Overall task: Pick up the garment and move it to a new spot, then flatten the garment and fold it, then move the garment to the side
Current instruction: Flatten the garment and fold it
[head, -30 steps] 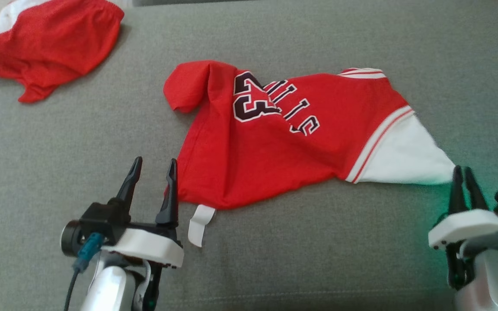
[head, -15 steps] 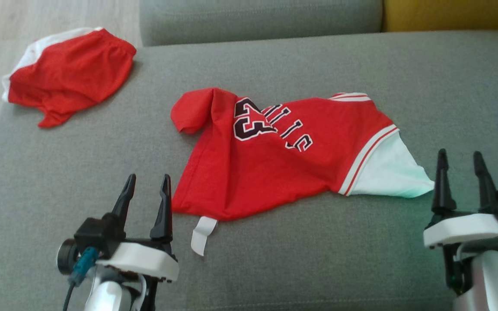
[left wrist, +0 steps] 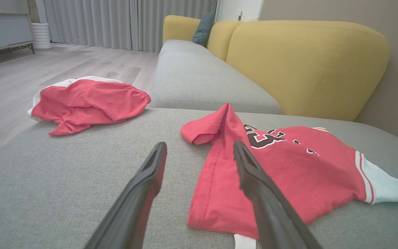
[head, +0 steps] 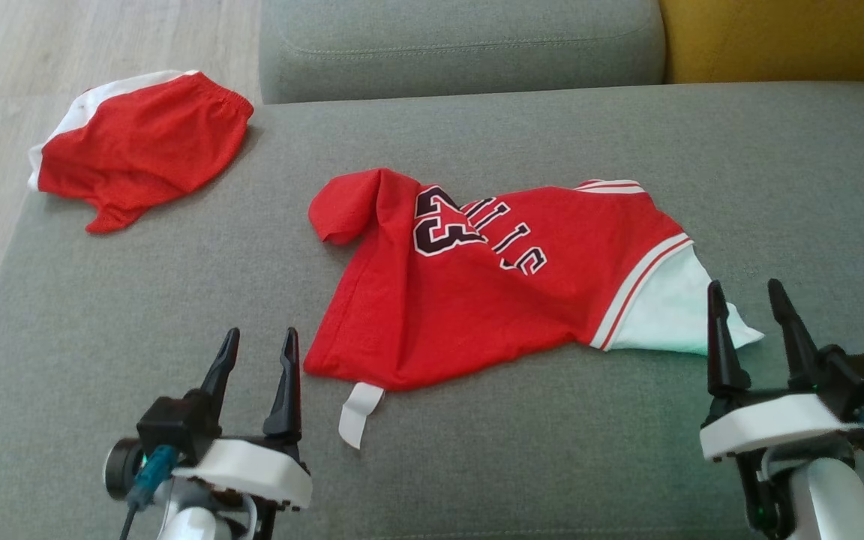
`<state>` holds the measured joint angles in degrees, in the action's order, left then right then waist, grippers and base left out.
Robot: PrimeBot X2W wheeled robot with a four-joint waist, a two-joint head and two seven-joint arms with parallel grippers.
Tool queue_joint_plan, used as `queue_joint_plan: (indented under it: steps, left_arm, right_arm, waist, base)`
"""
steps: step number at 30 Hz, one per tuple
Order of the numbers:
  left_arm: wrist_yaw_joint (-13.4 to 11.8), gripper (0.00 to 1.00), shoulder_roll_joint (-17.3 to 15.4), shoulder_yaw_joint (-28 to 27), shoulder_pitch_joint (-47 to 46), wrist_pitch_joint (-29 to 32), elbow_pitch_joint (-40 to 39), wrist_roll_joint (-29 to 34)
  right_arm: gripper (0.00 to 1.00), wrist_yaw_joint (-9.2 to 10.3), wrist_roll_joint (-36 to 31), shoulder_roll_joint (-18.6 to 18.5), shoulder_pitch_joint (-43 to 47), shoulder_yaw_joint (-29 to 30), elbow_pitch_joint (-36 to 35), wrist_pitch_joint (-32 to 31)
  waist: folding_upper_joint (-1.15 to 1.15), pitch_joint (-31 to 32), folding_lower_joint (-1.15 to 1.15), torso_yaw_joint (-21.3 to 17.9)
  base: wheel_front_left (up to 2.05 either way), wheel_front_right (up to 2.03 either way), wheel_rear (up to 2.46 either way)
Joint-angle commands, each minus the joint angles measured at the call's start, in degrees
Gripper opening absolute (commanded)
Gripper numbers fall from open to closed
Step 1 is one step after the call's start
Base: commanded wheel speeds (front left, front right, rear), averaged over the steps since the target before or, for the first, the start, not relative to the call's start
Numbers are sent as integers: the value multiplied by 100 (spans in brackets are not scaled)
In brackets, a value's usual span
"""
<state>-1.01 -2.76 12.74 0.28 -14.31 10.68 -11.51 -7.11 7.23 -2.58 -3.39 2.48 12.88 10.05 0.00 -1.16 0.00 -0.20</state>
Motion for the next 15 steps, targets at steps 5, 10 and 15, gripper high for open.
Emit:
queue_joint_plan:
  steps: [5,10,15]
  left_arm:
    - [-38,100,-12,-133,-182,-69,-160,-36]
    - [-42,100,-12,-128,-199,-69,-149,-43]
    - [-36,100,-12,-128,-214,-69,-139,-43]
  right_arm:
    - [100,-37,40,-30,-91,-205,-317,-43]
    - [100,-37,35,-30,-90,-229,-370,-70]
    - [100,-37,27,-30,-89,-235,-403,-90]
  waist:
    - [0,-24,0,16]
    - [0,-44,0,30]
    - [0,-73,0,42]
  base:
    - [0,0,0]
    - [0,0,0]
    - [0,0,0]
